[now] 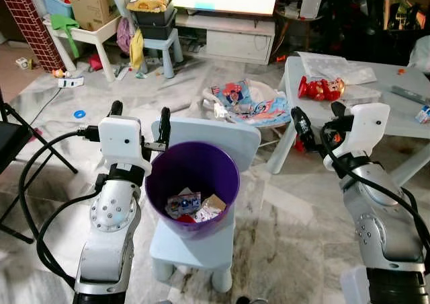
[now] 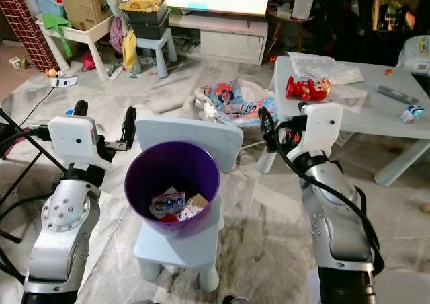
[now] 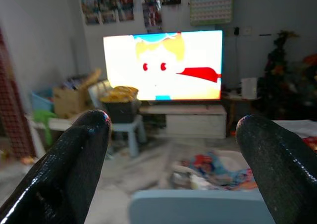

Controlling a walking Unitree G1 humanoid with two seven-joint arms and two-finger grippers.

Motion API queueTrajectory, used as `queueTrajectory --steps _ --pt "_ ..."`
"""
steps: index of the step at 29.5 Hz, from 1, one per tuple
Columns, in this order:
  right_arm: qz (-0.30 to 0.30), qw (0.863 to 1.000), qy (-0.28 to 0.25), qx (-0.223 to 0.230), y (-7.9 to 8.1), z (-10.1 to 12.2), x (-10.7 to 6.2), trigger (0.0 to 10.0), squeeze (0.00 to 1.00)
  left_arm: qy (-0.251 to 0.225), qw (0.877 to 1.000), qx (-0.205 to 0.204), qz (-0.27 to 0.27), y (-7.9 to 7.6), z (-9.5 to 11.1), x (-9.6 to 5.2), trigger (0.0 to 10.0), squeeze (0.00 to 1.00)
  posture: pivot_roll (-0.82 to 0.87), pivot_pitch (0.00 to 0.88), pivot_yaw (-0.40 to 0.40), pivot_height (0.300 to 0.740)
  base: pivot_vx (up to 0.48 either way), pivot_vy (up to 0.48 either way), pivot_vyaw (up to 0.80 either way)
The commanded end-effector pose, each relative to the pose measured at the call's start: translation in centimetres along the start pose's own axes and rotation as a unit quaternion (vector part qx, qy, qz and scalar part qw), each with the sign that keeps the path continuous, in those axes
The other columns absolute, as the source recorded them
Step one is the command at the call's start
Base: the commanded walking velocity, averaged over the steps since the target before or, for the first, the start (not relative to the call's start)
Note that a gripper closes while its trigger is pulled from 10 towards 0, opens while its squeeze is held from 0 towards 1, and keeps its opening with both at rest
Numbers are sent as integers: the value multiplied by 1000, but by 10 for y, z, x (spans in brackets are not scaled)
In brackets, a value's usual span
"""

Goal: Picking trash to rubbish bin

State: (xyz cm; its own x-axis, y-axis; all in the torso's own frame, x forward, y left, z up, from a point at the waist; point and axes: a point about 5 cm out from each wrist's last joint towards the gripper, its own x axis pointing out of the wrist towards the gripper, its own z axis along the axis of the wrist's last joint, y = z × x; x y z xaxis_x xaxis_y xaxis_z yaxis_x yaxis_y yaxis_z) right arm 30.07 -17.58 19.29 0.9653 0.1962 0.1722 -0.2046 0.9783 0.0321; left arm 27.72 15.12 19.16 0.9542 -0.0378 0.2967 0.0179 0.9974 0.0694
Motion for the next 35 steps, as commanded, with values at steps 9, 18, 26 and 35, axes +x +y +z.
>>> queueTrajectory --steps 9,18,26,35 --pt "7 1000 -1 -7 0 9 1 10000 0 21 999 -38 21 -1 -1 1 10000 0 31 97 -92 740 0 0 -776" --pt "16 1000 1 -7 3 11 3 10000 0 31 998 -49 19 -6 -1 -2 10000 0 23 115 -105 740 0 0 -313" --pt "23 1000 4 -10 4 11 5 10000 0 37 998 -55 15 -9 -3 -2 10000 0 20 114 -112 740 0 0 0" --pt "33 999 9 -11 7 10 7 10000 0 42 997 -60 21 -9 -4 -3 10000 0 22 114 -124 740 0 0 0"
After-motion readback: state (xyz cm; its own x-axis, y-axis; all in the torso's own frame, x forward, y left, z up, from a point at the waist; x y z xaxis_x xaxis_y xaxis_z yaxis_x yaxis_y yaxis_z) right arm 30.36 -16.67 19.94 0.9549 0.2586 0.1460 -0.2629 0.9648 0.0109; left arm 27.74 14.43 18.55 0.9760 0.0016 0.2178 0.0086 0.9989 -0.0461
